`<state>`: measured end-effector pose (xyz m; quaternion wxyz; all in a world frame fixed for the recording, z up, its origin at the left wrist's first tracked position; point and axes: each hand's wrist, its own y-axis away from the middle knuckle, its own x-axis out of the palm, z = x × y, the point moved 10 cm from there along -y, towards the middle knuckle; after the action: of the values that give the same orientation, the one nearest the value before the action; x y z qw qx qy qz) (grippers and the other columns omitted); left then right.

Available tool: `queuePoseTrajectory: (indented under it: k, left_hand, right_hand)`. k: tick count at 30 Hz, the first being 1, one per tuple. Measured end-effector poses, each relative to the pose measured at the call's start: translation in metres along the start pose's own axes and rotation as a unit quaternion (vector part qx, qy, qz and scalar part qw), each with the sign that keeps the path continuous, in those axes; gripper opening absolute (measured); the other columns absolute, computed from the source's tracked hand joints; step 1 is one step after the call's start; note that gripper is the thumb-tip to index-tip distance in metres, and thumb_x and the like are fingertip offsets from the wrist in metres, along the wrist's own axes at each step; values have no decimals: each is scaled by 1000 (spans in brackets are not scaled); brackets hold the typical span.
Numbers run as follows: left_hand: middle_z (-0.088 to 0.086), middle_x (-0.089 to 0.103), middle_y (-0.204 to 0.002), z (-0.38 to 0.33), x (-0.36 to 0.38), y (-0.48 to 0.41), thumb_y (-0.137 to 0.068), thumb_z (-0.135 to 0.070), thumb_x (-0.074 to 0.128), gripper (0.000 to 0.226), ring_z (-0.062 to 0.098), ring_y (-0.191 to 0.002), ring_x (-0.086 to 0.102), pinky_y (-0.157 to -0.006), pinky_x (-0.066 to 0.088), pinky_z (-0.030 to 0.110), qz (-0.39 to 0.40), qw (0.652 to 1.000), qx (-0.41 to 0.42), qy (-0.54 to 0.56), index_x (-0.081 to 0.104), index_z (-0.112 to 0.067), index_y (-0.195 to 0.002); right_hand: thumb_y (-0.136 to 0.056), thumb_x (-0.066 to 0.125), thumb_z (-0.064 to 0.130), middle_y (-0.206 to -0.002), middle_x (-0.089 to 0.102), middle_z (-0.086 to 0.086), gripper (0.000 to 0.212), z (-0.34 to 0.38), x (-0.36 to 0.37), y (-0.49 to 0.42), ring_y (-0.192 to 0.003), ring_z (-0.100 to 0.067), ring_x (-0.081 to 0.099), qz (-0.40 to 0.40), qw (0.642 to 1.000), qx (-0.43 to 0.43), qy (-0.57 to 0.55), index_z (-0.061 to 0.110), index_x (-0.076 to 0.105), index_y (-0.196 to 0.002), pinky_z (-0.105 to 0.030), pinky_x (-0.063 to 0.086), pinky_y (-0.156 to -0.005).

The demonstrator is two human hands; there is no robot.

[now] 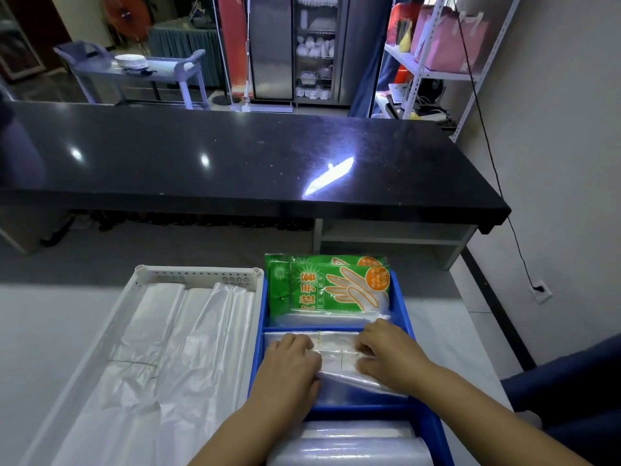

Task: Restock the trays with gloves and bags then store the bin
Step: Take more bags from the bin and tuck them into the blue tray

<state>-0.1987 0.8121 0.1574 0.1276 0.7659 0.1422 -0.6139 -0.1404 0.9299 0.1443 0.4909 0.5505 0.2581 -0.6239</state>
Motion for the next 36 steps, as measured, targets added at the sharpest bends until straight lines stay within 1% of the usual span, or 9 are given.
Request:
queuePoseTrajectory:
  k: [7, 13, 17, 22, 24, 26, 28, 32, 36]
  left_hand:
    - [5, 61, -108, -1, 3, -2, -92, -23, 34, 19, 29, -102, 53, -67, 28, 33, 20, 999, -41, -15, 52, -18, -96]
    - [8, 63, -103, 3, 13, -8, -90, -18, 38, 15, 31, -96, 56, -63, 28, 34, 46, 997, -59, -7, 52, -16, -93]
    - [8, 63, -103, 1, 12, -8, -90, -20, 38, 15, 31, -96, 56, -63, 29, 33, 46, 997, -59, -8, 53, -17, -94]
    - [8, 63, -104, 22, 8, -6, -85, -15, 42, 17, 32, -99, 57, -65, 30, 31, 61, 994, -79, -52, 55, -14, -94]
    - [5, 67, -89, 27, -2, -6, -74, -18, 58, 9, 29, -86, 63, -59, 34, 30, 27, 995, -69, -62, 59, -16, -83]
    - [-1, 62, -55, 21, 0, -8, -33, -25, 80, 33, 18, -51, 62, -41, 32, 21, 57, 992, -41, -104, 57, -19, -56]
    - [-2, 53, -41, 23, -4, -13, -7, -25, 83, 46, 14, -37, 54, -35, 32, 15, 26, 988, -43, -149, 53, -21, -43]
    - [-1, 56, -52, 34, -24, -2, -22, -22, 89, 45, 22, -49, 57, -43, 42, 25, -28, 982, -68, -175, 57, -20, -54]
    - [3, 60, -58, 59, -59, 29, -51, -7, 75, 21, 29, -56, 58, -47, 46, 32, -99, 973, -173, -119, 61, -17, -64]
  right_hand:
    - [-81, 64, 33, -96, 61, 5, 11, -1, 0, -6, -84, -14, 56, -8, 995, 51, -83, 24, 62, -86, -26, 47, -71]
    - [-86, 58, 37, -113, 56, 12, 26, 12, -27, 4, -105, -11, 48, -83, 996, -21, -30, 28, 58, -110, -26, 40, -88]
    - [-86, 54, 42, -101, 65, 8, 22, 19, -13, 18, -87, -11, 52, -19, 998, -55, -16, 27, 63, -99, -27, 44, -79]
    - [-86, 50, 31, -107, 67, 0, 20, 3, -4, 23, -97, -24, 55, 8, 999, -29, 44, 22, 63, -98, -30, 44, -82]
    - [-87, 50, 30, -111, 66, -2, 22, -1, -4, 22, -101, -26, 54, 20, 997, -23, 76, 22, 62, -104, -31, 44, -84]
    - [-89, 51, 28, -114, 64, -5, 24, -4, -6, 24, -104, -26, 55, 28, 992, -29, 116, 20, 60, -109, -31, 44, -86]
    - [-89, 51, 22, -116, 64, -7, 25, -5, -4, 25, -105, -26, 55, 32, 986, -49, 154, 16, 59, -112, -33, 43, -90]
    - [-88, 50, 27, -118, 61, -4, 26, -1, -16, 28, -107, -24, 52, -12, 982, -97, 161, 17, 57, -112, -35, 40, -91]
    - [-91, 49, 38, -103, 66, 3, 24, 9, -53, 22, -91, -21, 59, -104, 984, -126, 77, 23, 63, -103, -31, 47, -73]
